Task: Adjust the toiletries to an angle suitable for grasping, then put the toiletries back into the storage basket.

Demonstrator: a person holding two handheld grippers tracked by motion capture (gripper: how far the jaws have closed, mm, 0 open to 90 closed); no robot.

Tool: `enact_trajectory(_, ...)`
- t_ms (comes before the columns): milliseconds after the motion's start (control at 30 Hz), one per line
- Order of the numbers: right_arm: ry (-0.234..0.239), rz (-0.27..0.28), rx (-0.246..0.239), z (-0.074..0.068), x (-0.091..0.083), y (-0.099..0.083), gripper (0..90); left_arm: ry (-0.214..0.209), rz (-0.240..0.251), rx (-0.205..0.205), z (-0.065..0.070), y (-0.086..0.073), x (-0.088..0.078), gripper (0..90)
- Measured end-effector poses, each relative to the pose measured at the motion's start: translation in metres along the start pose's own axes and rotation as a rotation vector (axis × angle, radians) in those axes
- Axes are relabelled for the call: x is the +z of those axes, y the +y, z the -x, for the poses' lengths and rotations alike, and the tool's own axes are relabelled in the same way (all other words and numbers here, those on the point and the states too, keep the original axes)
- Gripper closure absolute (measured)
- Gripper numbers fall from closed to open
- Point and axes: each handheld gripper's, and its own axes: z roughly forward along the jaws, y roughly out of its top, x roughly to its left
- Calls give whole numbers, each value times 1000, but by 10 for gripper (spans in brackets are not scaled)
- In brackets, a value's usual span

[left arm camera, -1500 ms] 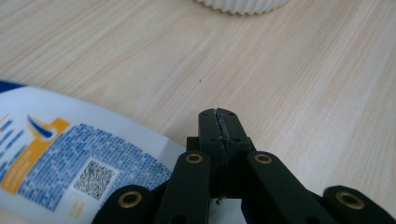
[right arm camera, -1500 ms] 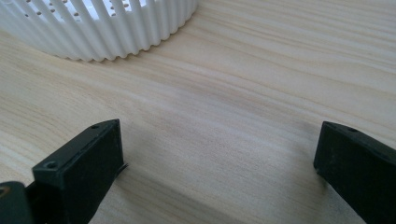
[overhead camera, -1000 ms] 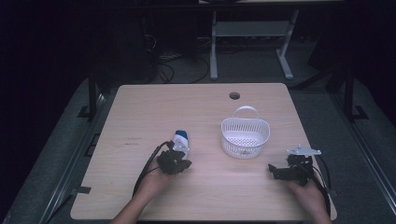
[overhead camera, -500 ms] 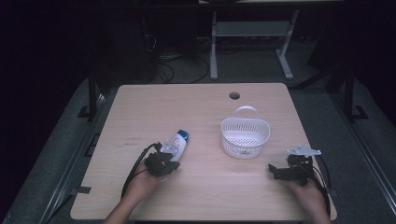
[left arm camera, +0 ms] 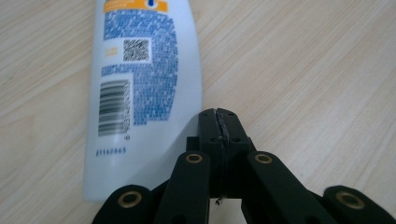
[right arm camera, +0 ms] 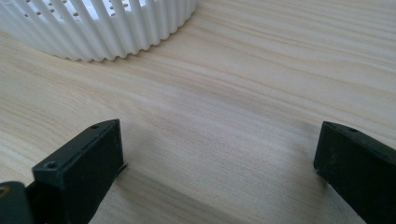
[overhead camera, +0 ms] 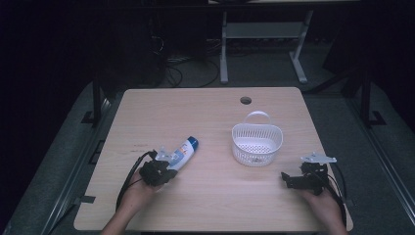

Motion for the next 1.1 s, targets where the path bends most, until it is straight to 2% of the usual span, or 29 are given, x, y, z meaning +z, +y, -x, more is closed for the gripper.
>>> enact_trajectory(333,0,0,0,0,0,0,8,-12,47,3,0,4,-11,833)
enact_trajectory(400,0,-1,-1,0,0,0,8,-18,66,-1,0,7,-15,783)
enact_trajectory(467,0,0,0,0,0,0,8,-15,81,2,-1,11,-18,694)
enact_trajectory(700,0,0,0,0,0,0,8,-7,94,-17,-11,23,-20,436)
enact_trajectory(900,0,0,0,0,0,0,8,-8,80,-22,-23,33,-14,311)
enact_trajectory(1100,0,0,-1,0,0,0,9,3,67,-11,-31,44,-10,257)
